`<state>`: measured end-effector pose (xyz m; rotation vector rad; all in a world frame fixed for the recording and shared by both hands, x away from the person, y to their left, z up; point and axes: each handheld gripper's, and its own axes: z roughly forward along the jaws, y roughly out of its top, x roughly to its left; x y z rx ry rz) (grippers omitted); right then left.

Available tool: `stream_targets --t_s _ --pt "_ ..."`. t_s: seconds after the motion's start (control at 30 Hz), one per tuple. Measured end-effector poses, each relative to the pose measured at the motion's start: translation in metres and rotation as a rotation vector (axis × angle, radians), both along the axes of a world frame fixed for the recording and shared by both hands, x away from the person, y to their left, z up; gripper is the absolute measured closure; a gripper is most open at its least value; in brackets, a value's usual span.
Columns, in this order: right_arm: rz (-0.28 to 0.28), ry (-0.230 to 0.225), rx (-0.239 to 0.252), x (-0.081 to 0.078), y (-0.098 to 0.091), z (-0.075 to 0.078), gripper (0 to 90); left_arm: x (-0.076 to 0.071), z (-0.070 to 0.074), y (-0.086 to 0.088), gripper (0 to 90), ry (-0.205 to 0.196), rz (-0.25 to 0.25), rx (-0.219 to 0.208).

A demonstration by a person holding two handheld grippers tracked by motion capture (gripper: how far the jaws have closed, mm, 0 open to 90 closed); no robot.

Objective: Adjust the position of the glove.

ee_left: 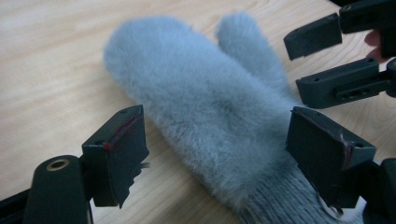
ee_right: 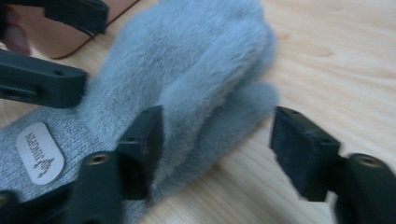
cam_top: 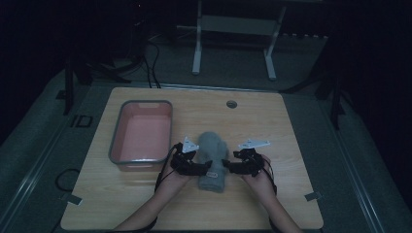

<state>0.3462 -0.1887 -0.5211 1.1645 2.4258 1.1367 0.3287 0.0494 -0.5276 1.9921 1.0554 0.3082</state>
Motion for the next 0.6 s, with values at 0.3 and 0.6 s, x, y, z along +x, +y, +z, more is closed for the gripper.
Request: stream_targets --t_s 0.3,0.6 --pt "0.022 0.1 -0.023 0.009 0.004 -0.016 39.6 0.009 -0.009 -0.008 26.5 0.071 -0.035 0.094" --pt "0.071 0.156 -0.047 0.018 0.01 -0.024 39.7 0.023 -0.022 -0.007 31.4 0.146 -0.093 0.052"
